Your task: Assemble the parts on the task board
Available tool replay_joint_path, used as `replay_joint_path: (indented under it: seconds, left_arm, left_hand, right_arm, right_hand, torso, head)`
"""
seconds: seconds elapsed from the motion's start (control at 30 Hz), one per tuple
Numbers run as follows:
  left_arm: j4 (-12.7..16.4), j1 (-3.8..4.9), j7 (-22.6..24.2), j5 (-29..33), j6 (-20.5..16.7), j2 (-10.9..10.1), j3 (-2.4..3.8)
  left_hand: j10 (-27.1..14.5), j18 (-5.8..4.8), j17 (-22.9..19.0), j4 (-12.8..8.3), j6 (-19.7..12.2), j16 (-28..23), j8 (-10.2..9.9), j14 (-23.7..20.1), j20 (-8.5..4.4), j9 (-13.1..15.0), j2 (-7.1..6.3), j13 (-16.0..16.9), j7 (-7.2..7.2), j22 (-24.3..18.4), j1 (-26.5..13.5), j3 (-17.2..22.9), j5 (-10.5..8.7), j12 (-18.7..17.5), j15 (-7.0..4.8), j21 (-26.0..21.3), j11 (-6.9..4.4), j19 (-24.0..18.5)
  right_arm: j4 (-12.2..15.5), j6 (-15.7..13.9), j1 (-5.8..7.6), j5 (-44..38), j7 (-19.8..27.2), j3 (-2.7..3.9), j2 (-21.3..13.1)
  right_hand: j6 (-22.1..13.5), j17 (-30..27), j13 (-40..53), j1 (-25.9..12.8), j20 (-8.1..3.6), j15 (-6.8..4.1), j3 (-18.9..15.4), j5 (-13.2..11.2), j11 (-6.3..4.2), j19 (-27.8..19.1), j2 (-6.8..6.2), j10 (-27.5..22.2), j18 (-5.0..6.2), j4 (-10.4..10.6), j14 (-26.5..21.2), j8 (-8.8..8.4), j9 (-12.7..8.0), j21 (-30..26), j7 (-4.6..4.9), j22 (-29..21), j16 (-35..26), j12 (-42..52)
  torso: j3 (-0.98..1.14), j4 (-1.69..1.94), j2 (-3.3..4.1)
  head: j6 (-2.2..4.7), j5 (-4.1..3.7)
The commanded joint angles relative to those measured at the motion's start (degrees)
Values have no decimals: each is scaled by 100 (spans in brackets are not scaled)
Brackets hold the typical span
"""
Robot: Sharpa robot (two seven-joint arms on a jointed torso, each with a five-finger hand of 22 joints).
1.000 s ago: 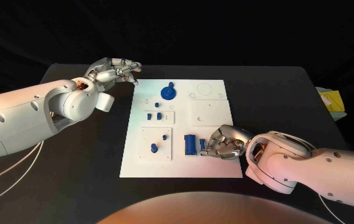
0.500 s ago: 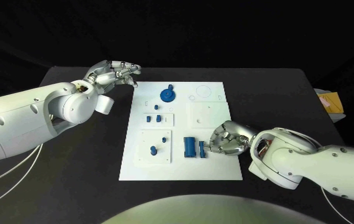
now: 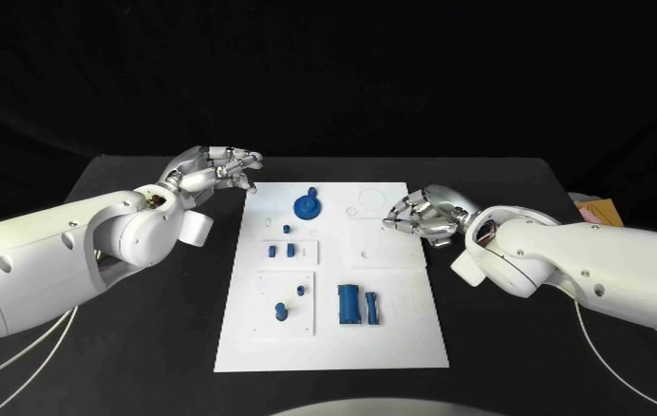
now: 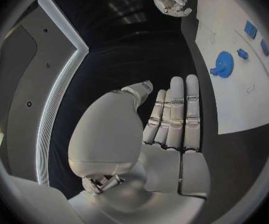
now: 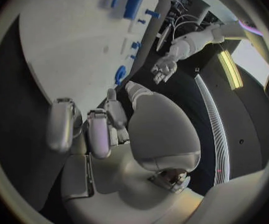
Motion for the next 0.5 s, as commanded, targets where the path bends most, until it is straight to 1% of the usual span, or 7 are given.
replay_joint_path:
  seconds: [0.03,0.1,0.13,0.17,0.33,0.4,0.5]
  left_arm:
    - [-105,-42,283,199,-170,111,10]
    - [-237,-76,284,287,-227,215,13]
    - [-332,-95,288,343,-278,284,15]
    - [-473,-119,302,426,-344,384,19]
    - [-1042,-175,420,692,-544,739,52]
    - [-1321,-199,513,806,-580,909,64]
    - [-1700,-253,678,919,-561,1142,90]
  left_hand:
    - [-8,74,5,33,-26,-19,-19,-17,15,11,31,6,-6,-7,39,2,21,33,3,-23,2,42]
    - [2,74,5,34,-22,-17,-16,-13,15,13,32,8,-8,-8,40,1,19,39,0,-24,0,45]
    - [25,73,6,42,-10,-16,-9,-10,14,17,28,10,-14,-10,29,-8,11,50,-2,-28,-5,49]
    - [41,73,5,44,-3,-19,-5,-13,14,19,29,12,-21,-12,29,-9,9,58,-4,-32,-10,48]
    - [234,64,-40,21,10,-131,13,-188,8,37,13,-7,-97,-61,21,-2,-1,60,-24,-152,-64,-78]
    - [335,32,-233,22,-21,-587,21,-519,73,56,7,-40,-100,-257,-26,40,-10,-95,37,-535,-37,-433]
    - [441,-25,-608,27,-131,-1603,24,-867,327,84,-33,-57,-22,-833,-98,139,-12,-696,215,-1454,59,-966]
  right_arm:
    - [-593,101,27,1723,1222,29,235]
    - [-1028,162,34,2135,1429,53,426]
    - [-1298,201,34,2370,1547,69,546]
    - [-1665,267,29,2660,1694,95,711]
    - [-2736,552,-47,3258,2017,180,1205]
    - [-3105,643,-92,3403,2110,204,1380]
    - [-3464,766,-140,3527,2204,226,1561]
  right_hand:
    - [-128,-607,-878,286,30,35,203,16,42,-407,28,-957,224,-38,-259,-10,62,-1384,45,199,-730,-1276]
    - [-200,-944,-1324,362,54,59,289,10,76,-589,9,-1353,299,-49,-436,-43,36,-1971,82,-53,-1049,-1810]
    - [-315,-1603,-1622,457,91,116,410,-22,133,-990,-14,-1619,450,-70,-860,-112,-24,-3075,146,-513,-1705,-2154]
    - [-325,-2119,-2003,532,146,164,575,-74,172,-1307,-55,-1657,581,-94,-1169,-125,-95,-4136,181,-1058,-2267,-2414]
    - [-377,-2966,-3104,502,256,259,976,-108,271,-1506,-92,-1840,597,-131,-1816,-255,-367,-4990,243,-1879,-3493,-3232]
    - [-266,-3107,-3725,430,277,268,1116,-183,294,-1455,-122,-1730,595,-203,-1815,-309,-511,-5325,235,-2317,-3962,-3665]
    - [-173,-3561,-4706,378,429,438,1342,-345,400,-1825,-177,-1498,566,-297,-2313,-531,-730,-5939,306,-2975,-5004,-4451]
  torso:
    - [-27,-2,-88]
    - [-27,16,-141]
    - [-29,23,-165]
    - [-30,29,-200]
    - [-30,30,-292]
    - [-20,35,-343]
    - [5,39,-386]
  head:
    - [301,-17]
    - [359,-30]
    - [419,-41]
    - [555,-49]
    - [872,-41]
    - [970,-27]
    - [1081,-18]
